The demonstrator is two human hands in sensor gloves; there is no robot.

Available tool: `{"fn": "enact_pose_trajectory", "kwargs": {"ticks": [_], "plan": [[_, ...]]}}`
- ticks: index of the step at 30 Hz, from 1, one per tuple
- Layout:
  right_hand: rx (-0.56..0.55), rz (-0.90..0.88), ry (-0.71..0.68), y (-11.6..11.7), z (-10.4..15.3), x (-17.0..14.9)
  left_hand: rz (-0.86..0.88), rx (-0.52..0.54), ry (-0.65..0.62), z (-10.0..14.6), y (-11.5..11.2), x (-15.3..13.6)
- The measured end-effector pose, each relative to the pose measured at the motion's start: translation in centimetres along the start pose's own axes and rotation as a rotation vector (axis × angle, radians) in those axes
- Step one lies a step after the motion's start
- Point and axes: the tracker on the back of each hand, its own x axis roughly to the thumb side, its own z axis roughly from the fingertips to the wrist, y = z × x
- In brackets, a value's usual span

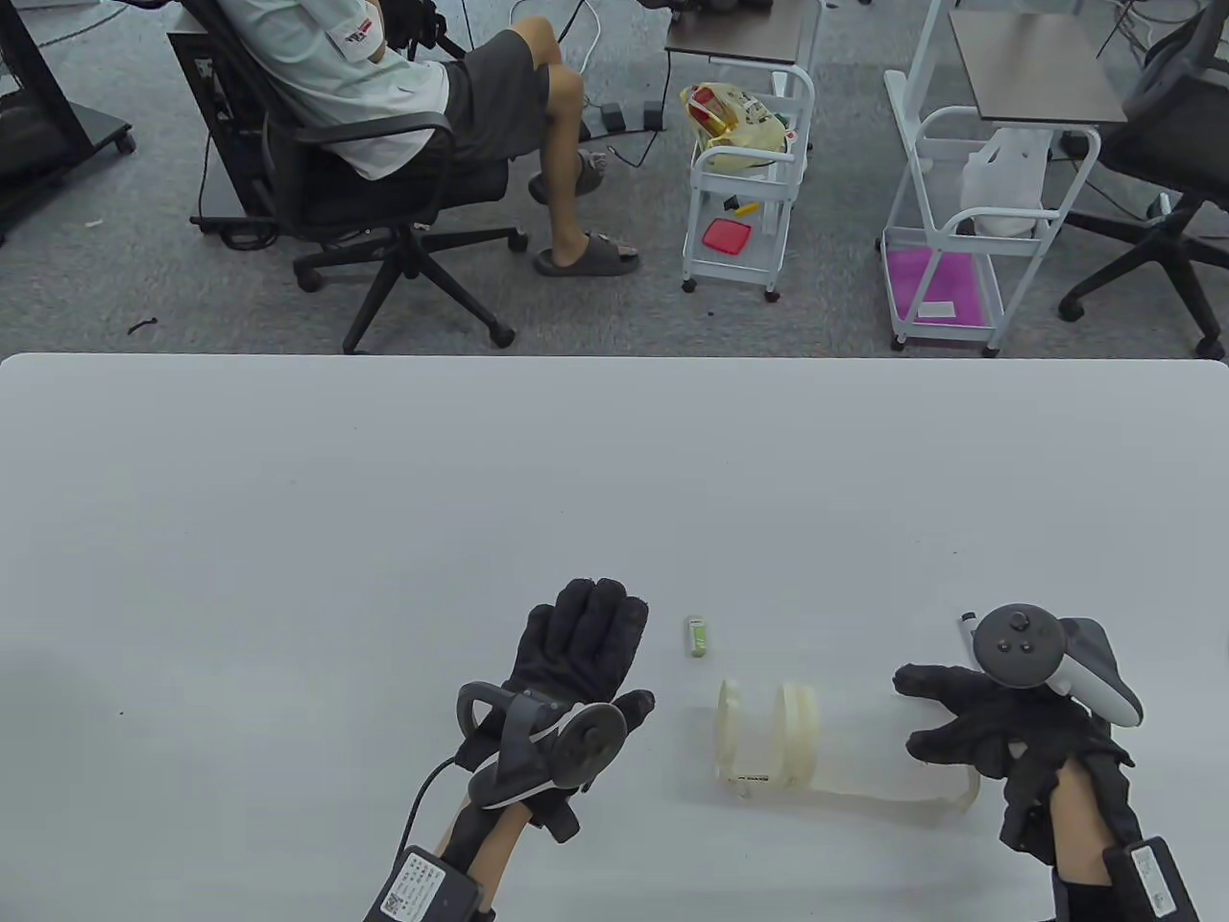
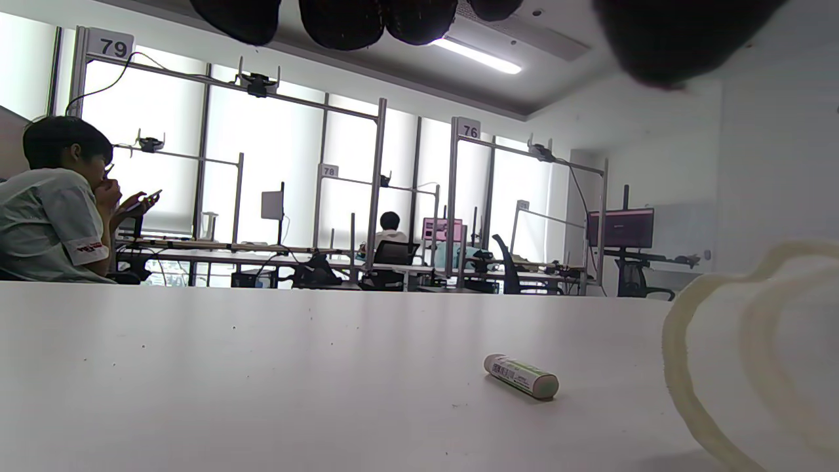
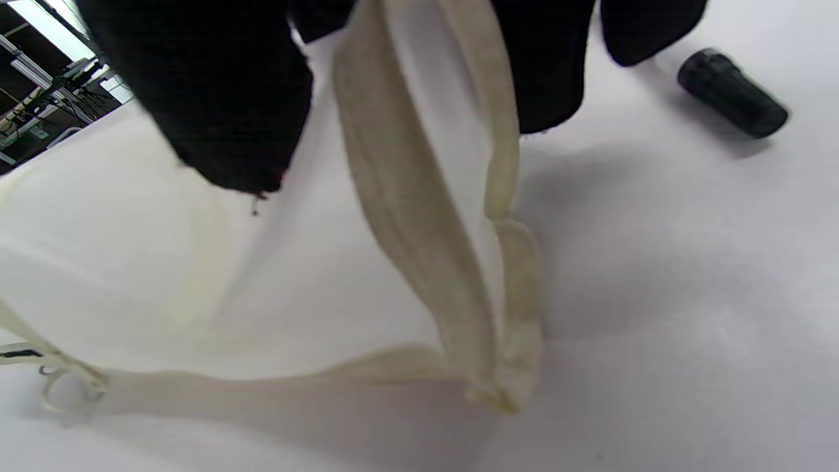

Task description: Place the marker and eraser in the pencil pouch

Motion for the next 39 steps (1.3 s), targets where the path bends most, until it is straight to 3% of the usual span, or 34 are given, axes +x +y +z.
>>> {"fn": "enact_pose_trajectory", "kwargs": {"ticks": [9,15,26,39], "plan": [[-0.028,0.042,0.002,0.4,-0.9,0.4,-0.002,-0.013,-0.001,0.0,0.0,-0.1],[-0.056,-0.016,-0.079,0.1,-1.1,0.5,-0.002,-0.034,-0.010,-0.1,-0.1,0.1],[-0.171,-0.296,-0.237,-3.6,-1.4,2.3,0.111,-0.001,0.005,-0.1,1.0,-1.2],[-0.054,-0.724,-0.428,-5.5,-3.0,4.6,0.077,0.012,-0.052,0.1,1.2,-2.0]]}}
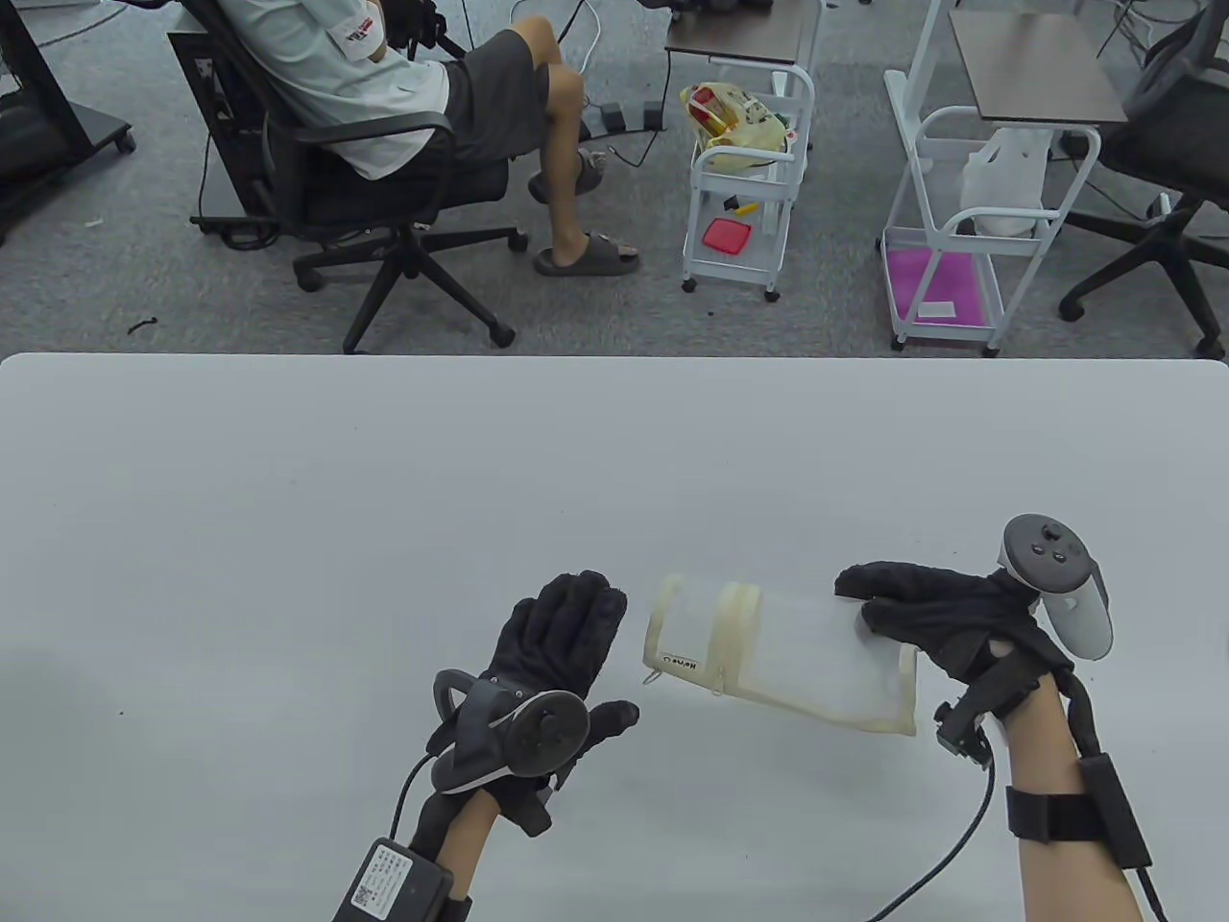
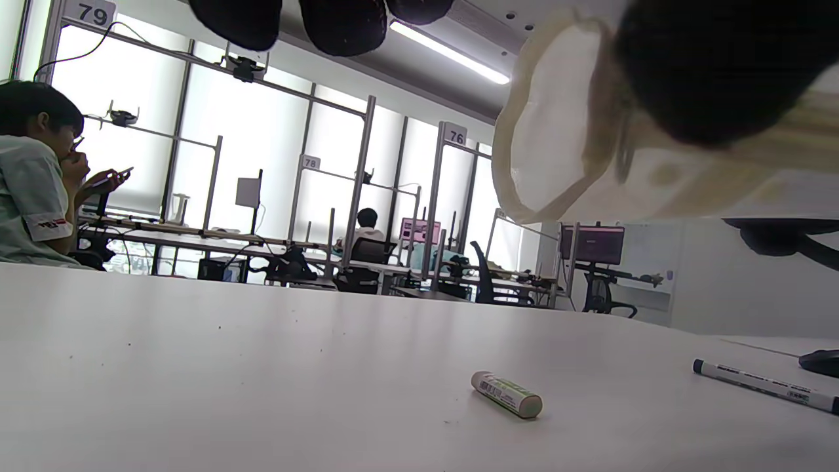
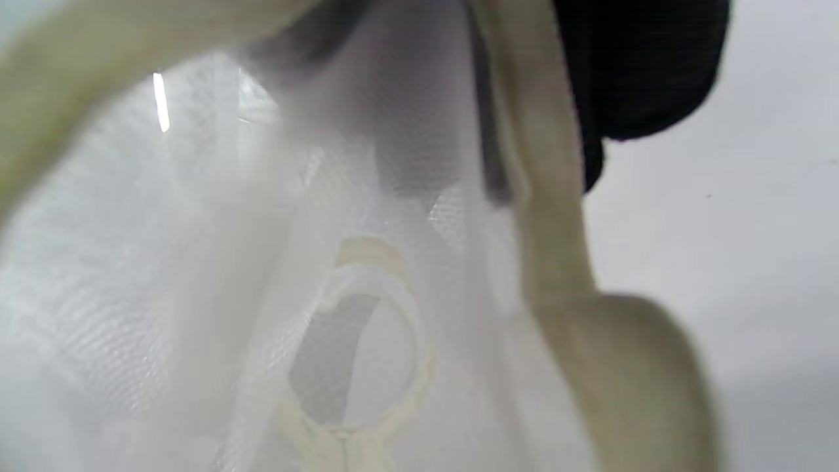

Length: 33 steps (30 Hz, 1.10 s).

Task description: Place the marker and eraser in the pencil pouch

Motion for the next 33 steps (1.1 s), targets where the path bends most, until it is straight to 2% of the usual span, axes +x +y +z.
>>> {"fn": "enact_pose_trajectory", "kwargs": {"ticks": [3,7,12,17,22,25,27,29,32,33], "plan": [[0.073,-0.105,0.004,0.7,-0.3,-0.2,-0.051,0.047,-0.034,0.1,0.3,0.5],[0.153,-0.214,0.003,2.0,-1.0,-1.0,-0.028,0.148,-0.107,0.4,1.0,1.7],[0.231,-0.338,0.003,3.7,-1.9,-2.3,-0.012,0.206,-0.142,0.7,1.6,2.6],[0.248,-0.470,-0.014,5.0,-2.2,-3.7,0.028,0.246,-0.122,0.8,1.7,2.1],[0.249,-0.468,0.024,5.5,-2.2,-4.0,0.120,0.258,-0.098,0.9,2.1,1.8],[0.203,-0.453,0.030,5.3,-2.1,-4.1,0.120,0.273,-0.086,0.9,2.3,1.6],[0.124,-0.367,0.050,4.7,-1.7,-3.6,0.121,0.278,-0.080,0.9,2.3,1.6],[-0.124,-0.209,-0.011,3.5,-0.7,-2.7,0.117,0.280,-0.073,0.9,2.3,1.5],[-0.436,-0.001,-0.079,2.0,1.3,-0.6,0.129,0.275,-0.047,0.7,2.2,1.3],[-0.493,0.059,-0.102,1.7,1.9,0.1,0.121,0.269,-0.043,0.6,2.2,1.3]]}}
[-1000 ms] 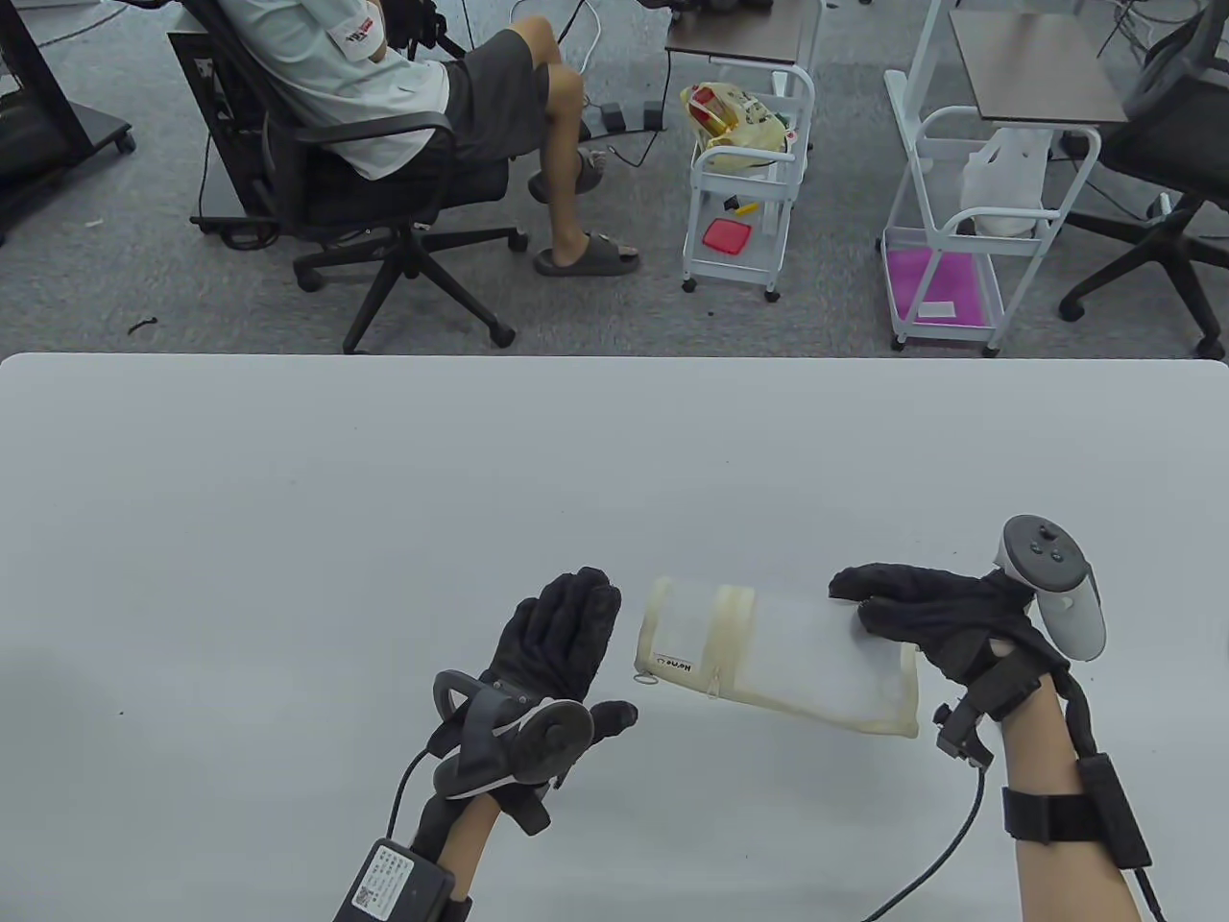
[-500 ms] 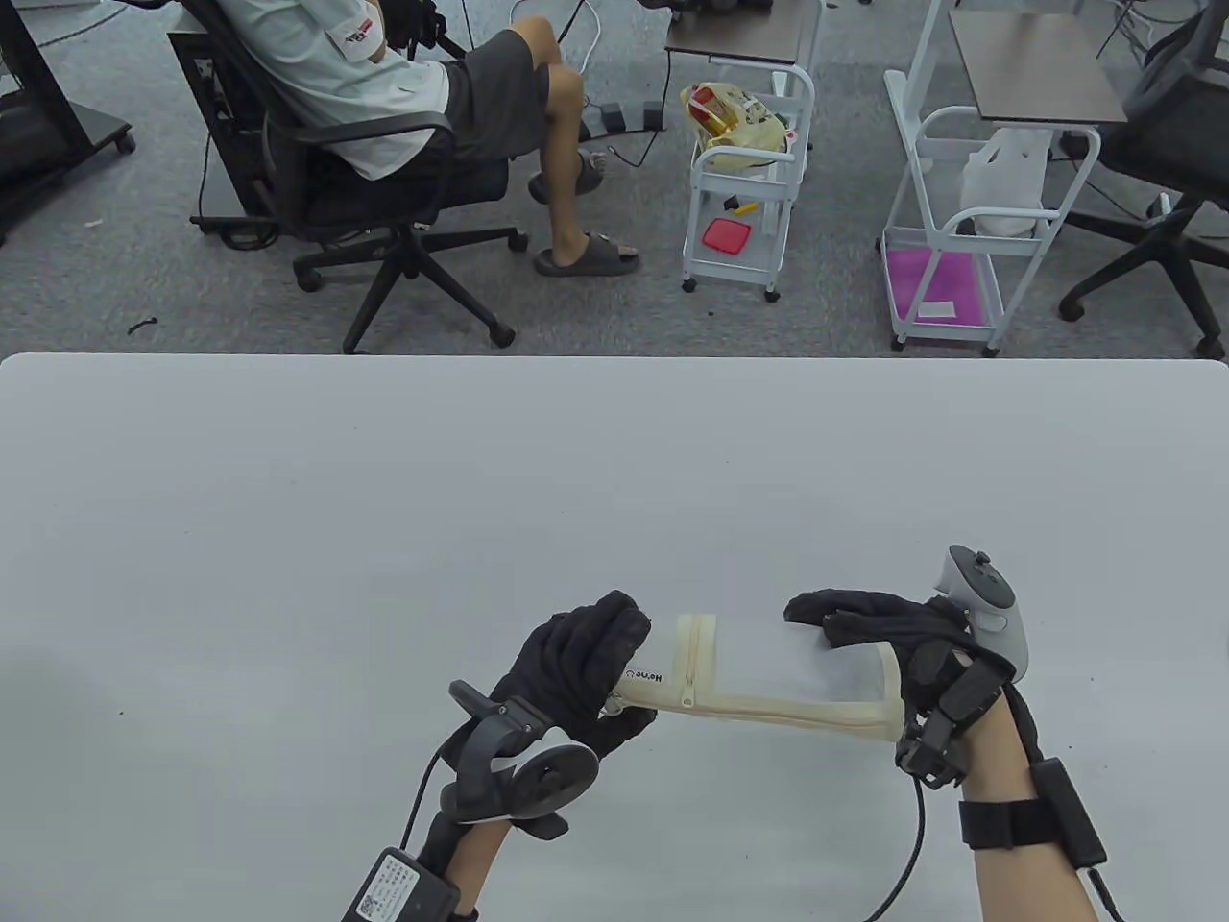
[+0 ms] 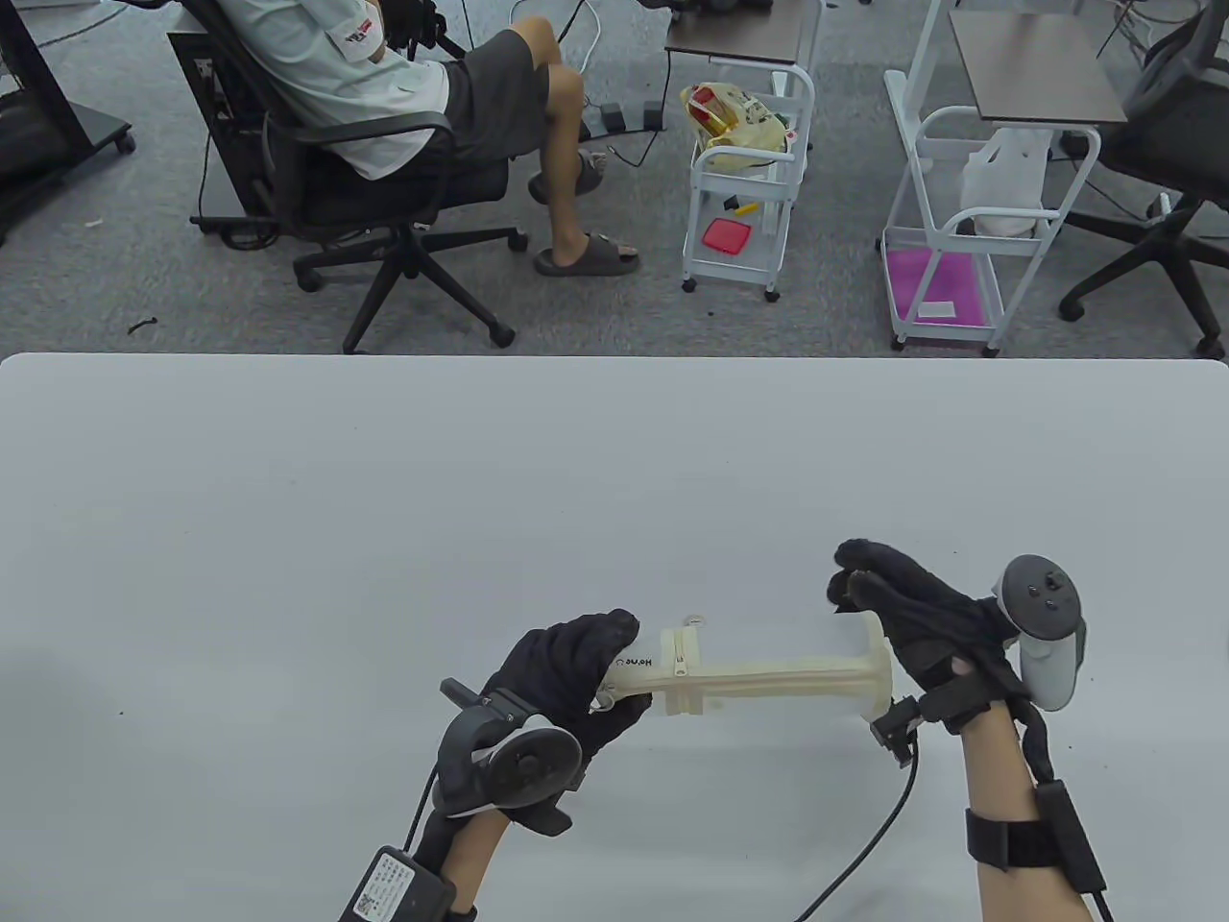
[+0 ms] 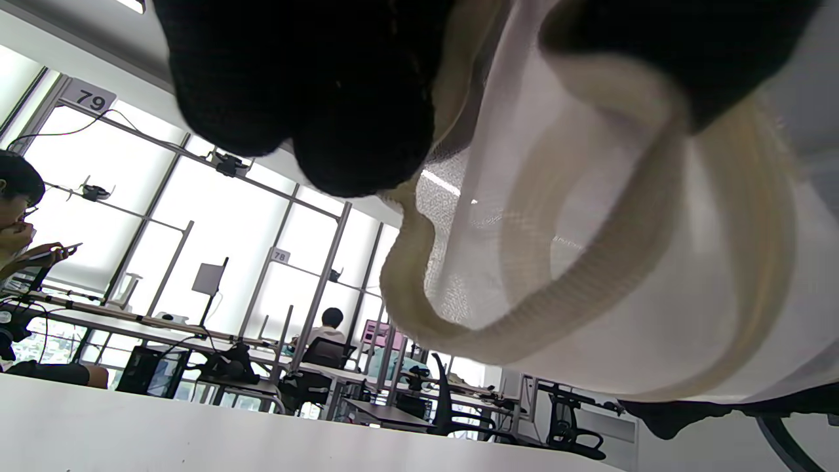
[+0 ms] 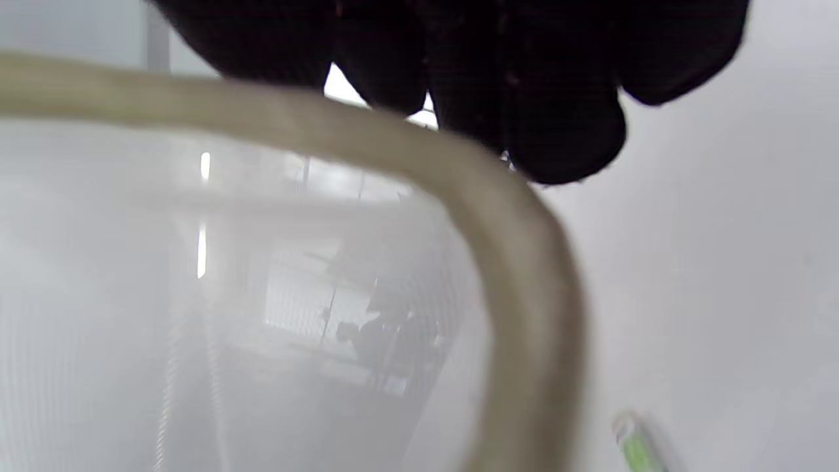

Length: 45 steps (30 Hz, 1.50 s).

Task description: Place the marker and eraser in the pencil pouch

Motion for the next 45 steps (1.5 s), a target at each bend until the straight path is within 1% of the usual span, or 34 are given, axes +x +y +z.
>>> {"fn": "enact_pose_trajectory", "kwargs": {"ticks": [1,3,4,6,7,9,10,11,12,13,14,15,17,19,21,23,27,30,32,35,37,39,41,43,45], "plan": [[-0.078,0.074,-0.057,-0.7,0.6,1.2,-0.011,-0.007,0.007,0.0,-0.1,-0.1],[-0.152,0.146,-0.130,-1.1,1.3,2.9,-0.029,-0.017,0.022,-0.1,-0.3,-0.2],[-0.192,0.211,-0.205,-1.1,2.0,4.5,-0.040,-0.029,0.031,-0.2,-0.4,-0.3],[-0.194,0.322,-0.315,-0.1,3.3,7.4,-0.059,-0.043,0.040,-0.3,-0.8,-0.4],[-0.168,0.383,-0.369,1.0,3.9,8.9,-0.064,-0.047,0.045,-0.4,-0.9,-0.5],[-0.073,0.499,-0.472,3.8,5.2,11.7,-0.078,-0.052,0.050,-0.4,-1.2,-0.6],[-0.017,0.572,-0.518,5.8,5.9,13.1,-0.085,-0.053,0.054,-0.4,-1.3,-0.7],[0.033,0.629,-0.542,7.4,6.5,14.1,-0.086,-0.056,0.055,-0.4,-1.3,-0.7],[0.103,0.694,-0.576,9.6,7.1,15.1,-0.083,-0.060,0.058,-0.4,-1.4,-0.8],[0.143,0.727,-0.583,10.8,7.4,15.5,-0.079,-0.064,0.062,-0.4,-1.5,-0.9],[0.195,0.798,-0.590,13.3,7.9,16.2,-0.071,-0.066,0.066,-0.3,-1.5,-1.0],[0.234,0.832,-0.603,14.8,8.1,16.4,-0.063,-0.068,0.070,-0.3,-1.6,-1.1],[0.249,0.885,-0.602,17.3,8.1,16.4,-0.053,-0.071,0.075,-0.3,-1.6,-1.3],[0.231,0.935,-0.598,19.0,7.8,16.1,-0.040,-0.067,0.080,-0.3,-1.6,-1.4],[0.212,0.977,-0.599,20.1,7.5,15.7,-0.019,-0.067,0.089,-0.3,-1.5,-1.6],[0.179,0.965,-0.599,20.5,7.2,15.5,0.003,-0.085,0.108,-0.3,-1.6,-1.8],[0.121,0.985,-0.604,20.6,7.1,15.3,0.040,-0.083,0.146,-0.4,-1.6,-1.7],[0.111,1.014,-0.597,20.7,7.3,15.3,0.029,-0.088,0.146,-0.4,-1.7,-1.6],[0.107,0.995,-0.617,20.7,7.4,15.3,0.032,-0.082,0.153,-0.4,-1.6,-1.6],[0.154,0.946,-0.665,20.7,7.2,15.0,0.036,-0.082,0.152,-0.4,-1.5,-1.6],[0.155,0.934,-0.667,20.7,7.1,14.9,0.029,-0.086,0.149,-0.3,-1.6,-1.6],[0.182,0.922,-0.684,20.6,7.0,14.8,0.056,-0.100,0.155,-0.4,-1.6,-1.8],[0.215,0.879,-0.697,20.3,6.7,14.6,0.121,-0.107,0.171,-0.4,-1.6,-2.1],[0.287,0.851,-0.672,20.2,6.5,14.6,0.162,-0.123,0.182,-0.3,-1.6,-2.3],[0.290,0.898,-0.635,20.1,6.5,14.7,0.163,-0.138,0.185,-0.4,-1.5,-2.4]]}}
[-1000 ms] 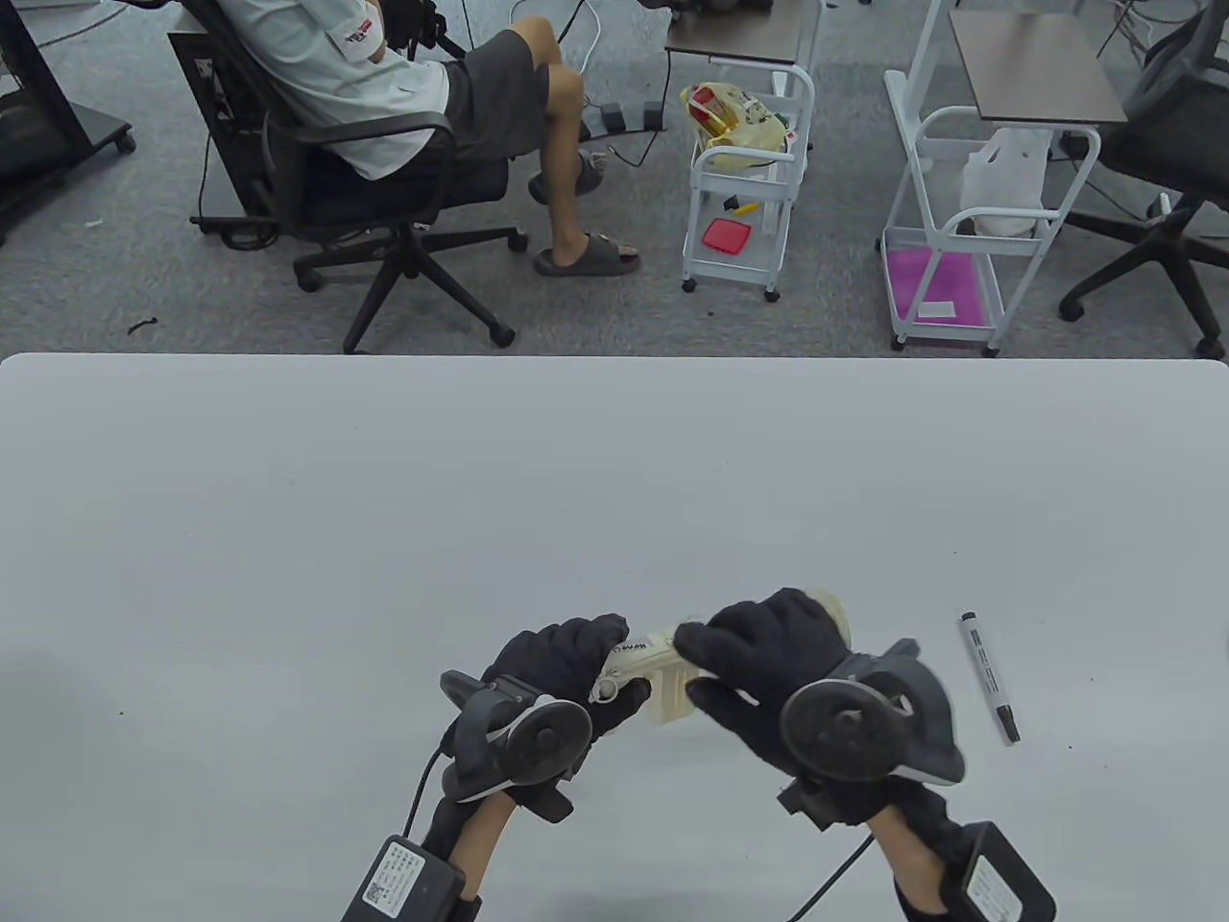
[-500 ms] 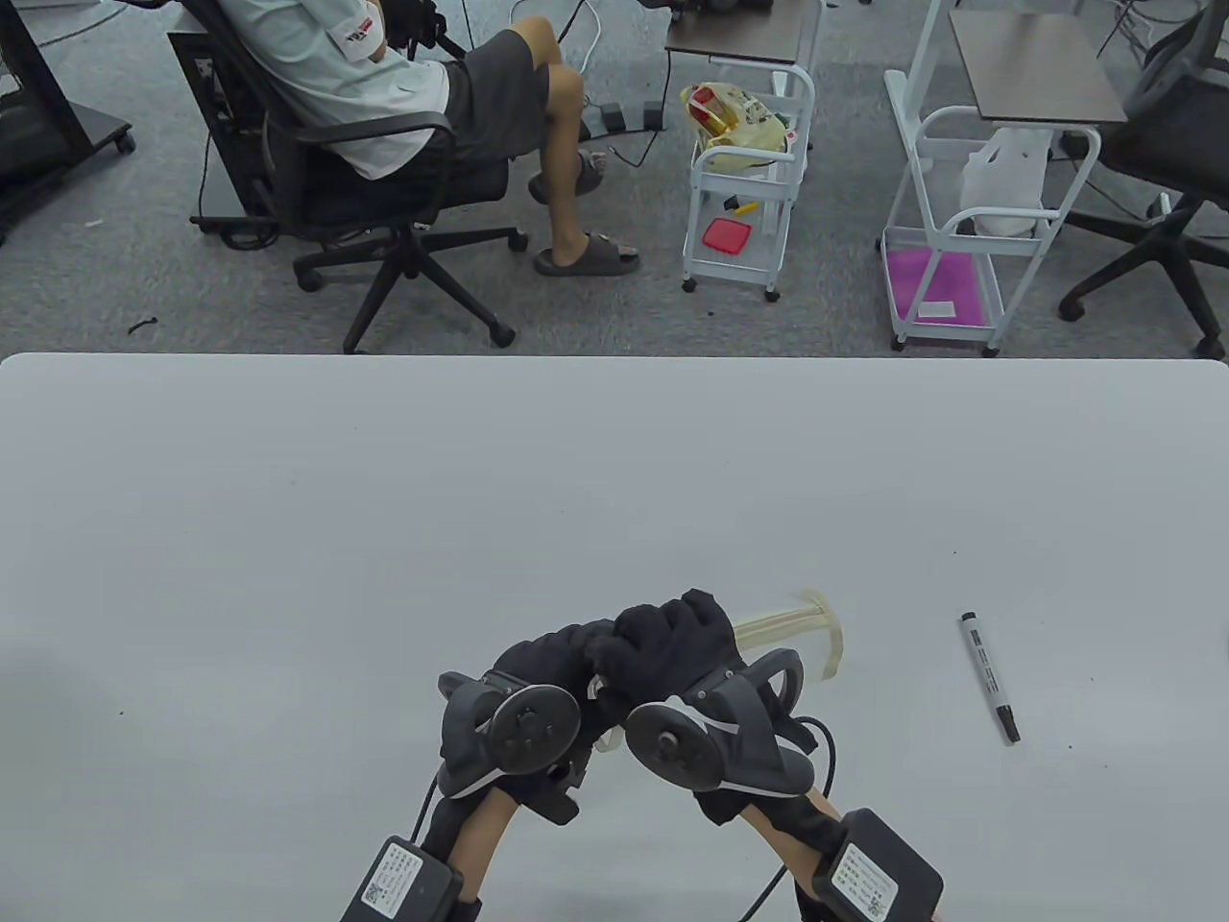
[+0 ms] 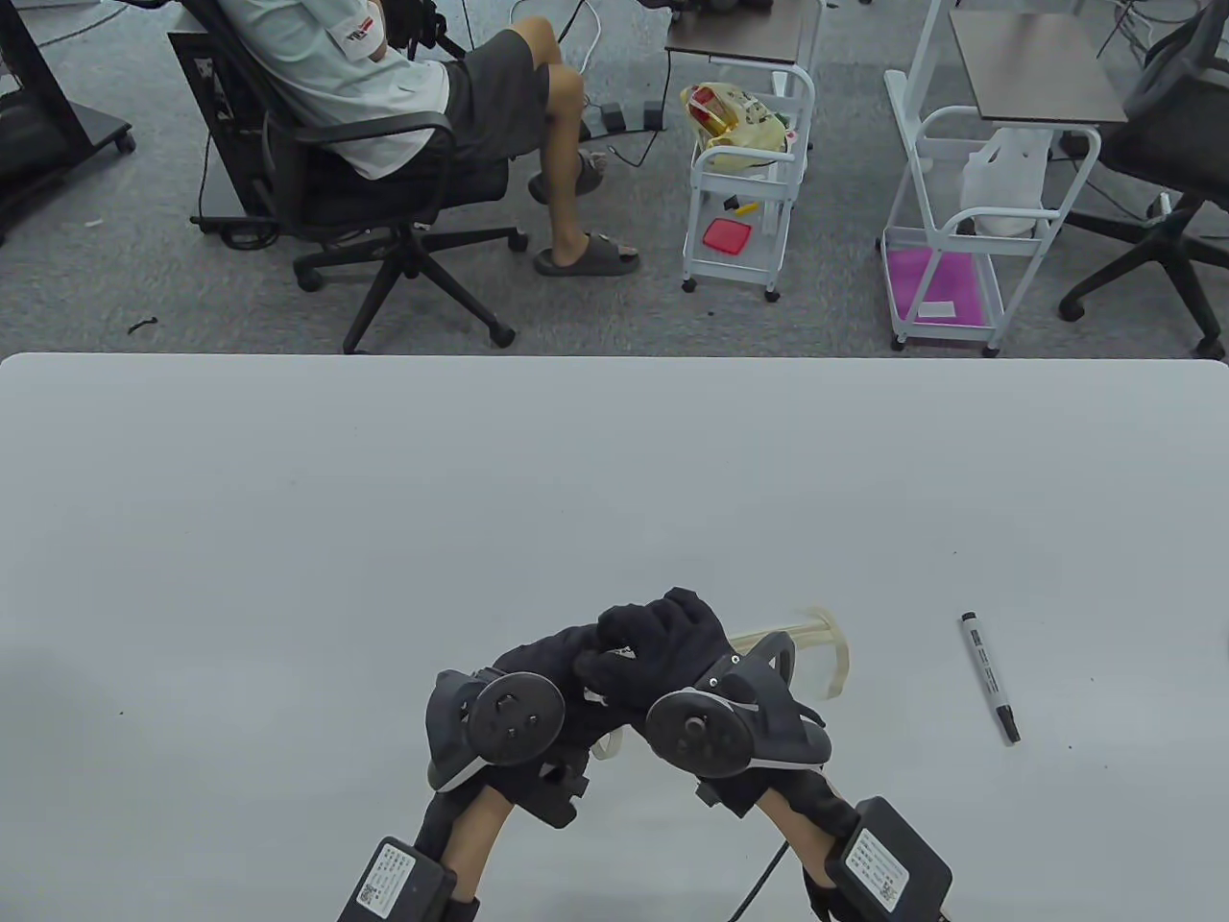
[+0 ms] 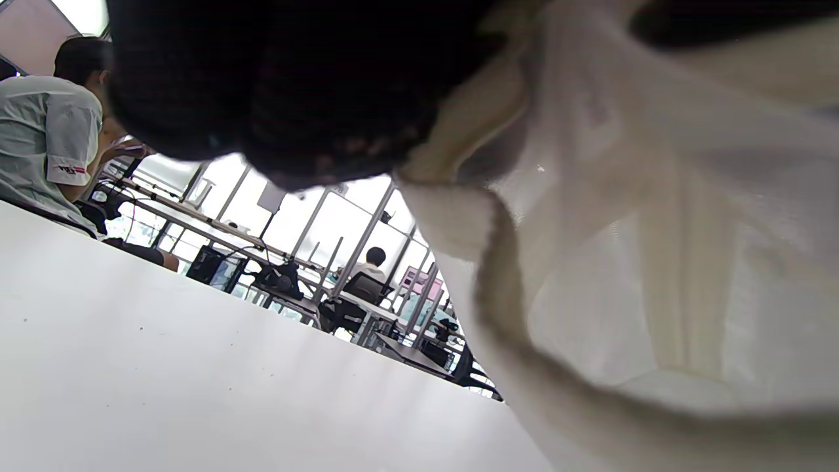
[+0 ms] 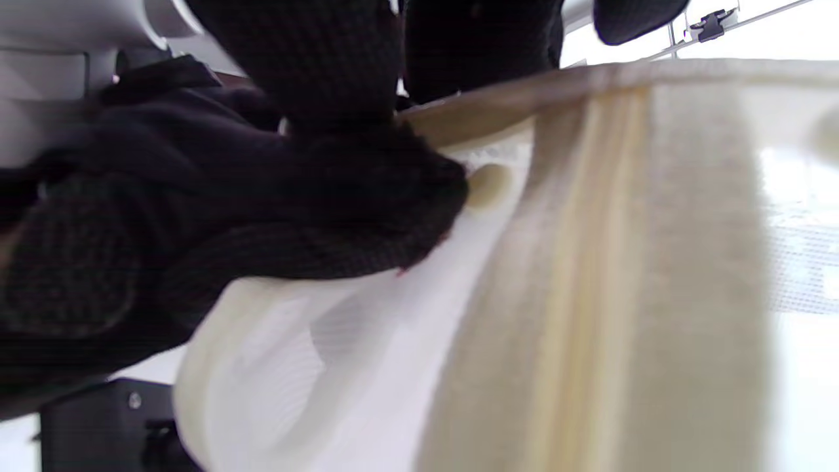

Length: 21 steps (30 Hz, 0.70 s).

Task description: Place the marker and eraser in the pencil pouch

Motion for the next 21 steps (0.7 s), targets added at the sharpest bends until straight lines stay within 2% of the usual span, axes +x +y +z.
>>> {"fn": "enact_pose_trajectory", "kwargs": {"ticks": [3,7,11,15,21], "plan": [[-0.007,0.050,-0.025,0.0,0.0,0.3,0.015,-0.029,-0.011,0.0,-0.2,-0.1],[0.003,-0.030,-0.080,0.3,-0.1,0.1,0.040,-0.052,-0.016,0.1,-0.4,0.0],[-0.024,-0.022,-0.080,0.2,0.0,0.0,0.072,-0.057,-0.027,0.0,-0.5,-0.4],[-0.038,0.009,-0.061,-0.5,0.4,-0.6,0.063,-0.017,-0.021,0.1,0.0,-1.2],[-0.052,0.122,-0.012,-1.3,1.7,-2.7,0.084,-0.016,0.000,0.1,-0.3,-2.0]]}}
